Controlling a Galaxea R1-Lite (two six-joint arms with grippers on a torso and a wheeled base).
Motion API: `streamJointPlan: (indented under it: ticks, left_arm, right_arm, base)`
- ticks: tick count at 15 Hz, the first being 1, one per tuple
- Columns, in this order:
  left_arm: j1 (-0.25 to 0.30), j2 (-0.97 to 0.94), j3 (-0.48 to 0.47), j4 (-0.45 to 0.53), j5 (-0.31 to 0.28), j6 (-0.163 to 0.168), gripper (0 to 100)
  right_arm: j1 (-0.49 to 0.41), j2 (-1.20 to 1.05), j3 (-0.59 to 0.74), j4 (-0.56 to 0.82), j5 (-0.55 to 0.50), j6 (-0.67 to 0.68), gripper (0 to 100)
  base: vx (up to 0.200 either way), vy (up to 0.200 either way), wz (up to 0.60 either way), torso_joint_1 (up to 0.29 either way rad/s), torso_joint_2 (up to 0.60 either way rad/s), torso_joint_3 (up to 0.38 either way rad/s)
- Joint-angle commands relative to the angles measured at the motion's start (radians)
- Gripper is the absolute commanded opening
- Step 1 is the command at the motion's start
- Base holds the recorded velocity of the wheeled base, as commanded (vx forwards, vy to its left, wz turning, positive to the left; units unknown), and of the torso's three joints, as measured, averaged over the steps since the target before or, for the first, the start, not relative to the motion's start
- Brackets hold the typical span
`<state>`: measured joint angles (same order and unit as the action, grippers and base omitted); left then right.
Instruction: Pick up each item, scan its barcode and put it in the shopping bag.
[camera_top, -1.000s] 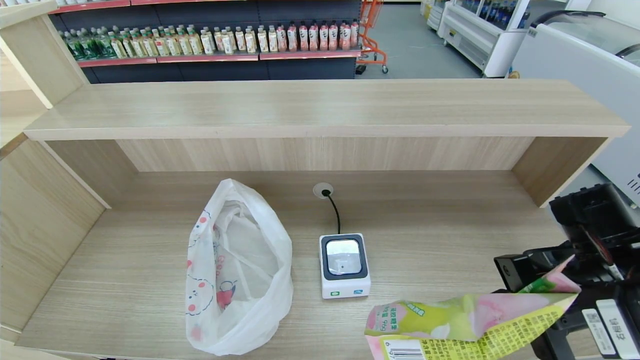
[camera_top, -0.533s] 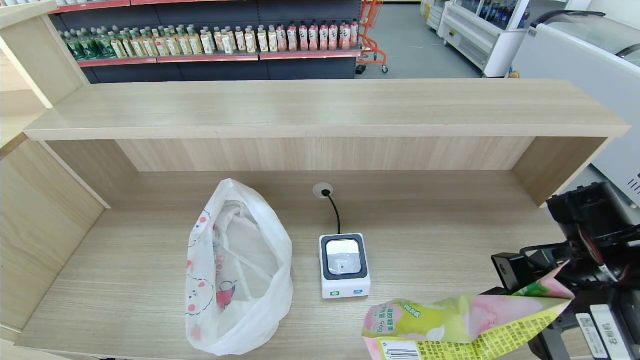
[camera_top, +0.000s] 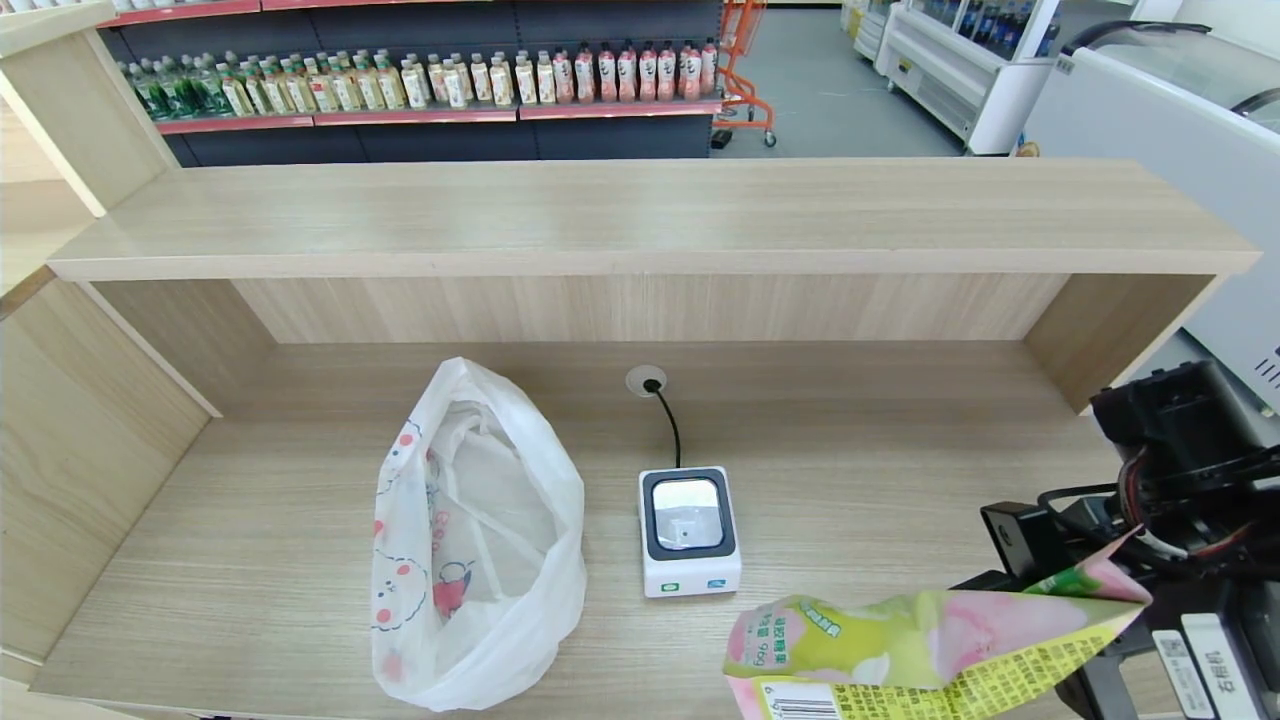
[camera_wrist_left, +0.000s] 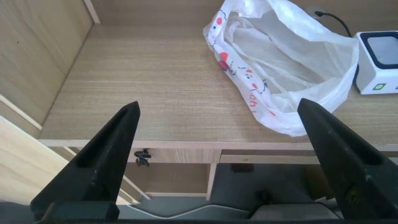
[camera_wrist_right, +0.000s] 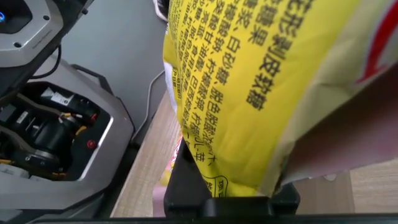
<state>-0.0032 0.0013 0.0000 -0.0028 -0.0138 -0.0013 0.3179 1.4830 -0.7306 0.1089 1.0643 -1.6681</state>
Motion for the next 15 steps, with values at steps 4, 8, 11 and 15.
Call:
streamJointPlan:
  ticks: [4, 8, 11, 15]
  left_arm:
    - [0.000, 0.000, 0.000, 0.000, 0.000, 0.000, 100]
    - [0.000, 0.000, 0.000, 0.000, 0.000, 0.000, 100]
    - [0.000, 0.000, 0.000, 0.000, 0.000, 0.000, 100]
    - [0.000, 0.000, 0.000, 0.000, 0.000, 0.000, 100]
  right_arm:
    - [0.009, -0.032, -0.019, 0.008, -0.001, 0.030, 0]
    - [-0.025, -0.294, -0.138, 0.031, -0.225, 0.895, 0]
    - [0.090, -0.339, -0.210, 0.031, -0.480, 1.674, 0]
    - [0.276, -0.205, -0.423, 0.040, -0.684, 2.705, 0]
  base:
    - [0.000, 0.000, 0.00, 0.000, 0.00, 0.000]
    - [0.000, 0.000, 0.00, 0.000, 0.00, 0.000]
    - [0.000, 0.000, 0.00, 0.000, 0.00, 0.000]
    - [0.000, 0.000, 0.00, 0.000, 0.00, 0.000]
